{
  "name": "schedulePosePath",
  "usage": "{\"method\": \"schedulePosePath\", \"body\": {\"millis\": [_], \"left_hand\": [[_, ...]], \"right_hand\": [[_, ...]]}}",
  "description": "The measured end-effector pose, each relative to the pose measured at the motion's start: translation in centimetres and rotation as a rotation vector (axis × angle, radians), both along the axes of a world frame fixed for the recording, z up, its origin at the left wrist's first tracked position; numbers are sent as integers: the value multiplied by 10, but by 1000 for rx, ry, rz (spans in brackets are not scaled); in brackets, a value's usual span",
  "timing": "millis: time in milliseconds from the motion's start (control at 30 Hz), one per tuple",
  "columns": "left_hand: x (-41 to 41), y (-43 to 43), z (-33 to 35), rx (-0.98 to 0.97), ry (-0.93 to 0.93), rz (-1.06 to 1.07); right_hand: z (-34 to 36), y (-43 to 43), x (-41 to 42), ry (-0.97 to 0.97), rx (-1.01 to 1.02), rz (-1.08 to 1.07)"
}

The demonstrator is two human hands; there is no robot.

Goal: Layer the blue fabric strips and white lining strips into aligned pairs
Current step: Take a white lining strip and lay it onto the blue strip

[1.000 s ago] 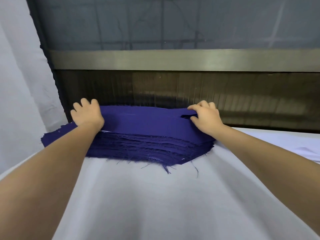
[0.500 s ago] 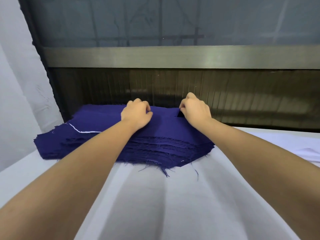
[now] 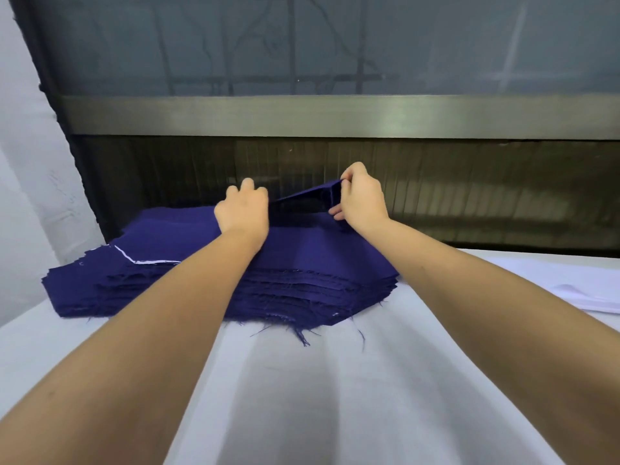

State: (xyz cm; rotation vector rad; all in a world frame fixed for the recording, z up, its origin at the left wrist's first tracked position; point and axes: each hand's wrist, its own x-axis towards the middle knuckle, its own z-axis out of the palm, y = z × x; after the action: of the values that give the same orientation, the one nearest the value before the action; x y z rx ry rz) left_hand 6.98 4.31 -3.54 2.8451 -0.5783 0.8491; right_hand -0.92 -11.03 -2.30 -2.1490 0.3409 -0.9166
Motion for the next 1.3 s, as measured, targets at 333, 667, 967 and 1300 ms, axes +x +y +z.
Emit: {"method": "schedulePosePath", "body": {"millis": [333,667,967,1300], "left_hand": [[-4,14,-4,266,-195,-82],[-32,-1,-7,325,-284,-317],[-90,-10,-20,253,-464,-684],[-166,-47,-52,427,-442,-976]], "right_hand": [[-32,-38,-49,-100,-24,48],[-36,-56,-94,-126,3,13],[-71,-72,-160,26,-45,-6],[-78,-98,-240,161,-30,-175]]}}
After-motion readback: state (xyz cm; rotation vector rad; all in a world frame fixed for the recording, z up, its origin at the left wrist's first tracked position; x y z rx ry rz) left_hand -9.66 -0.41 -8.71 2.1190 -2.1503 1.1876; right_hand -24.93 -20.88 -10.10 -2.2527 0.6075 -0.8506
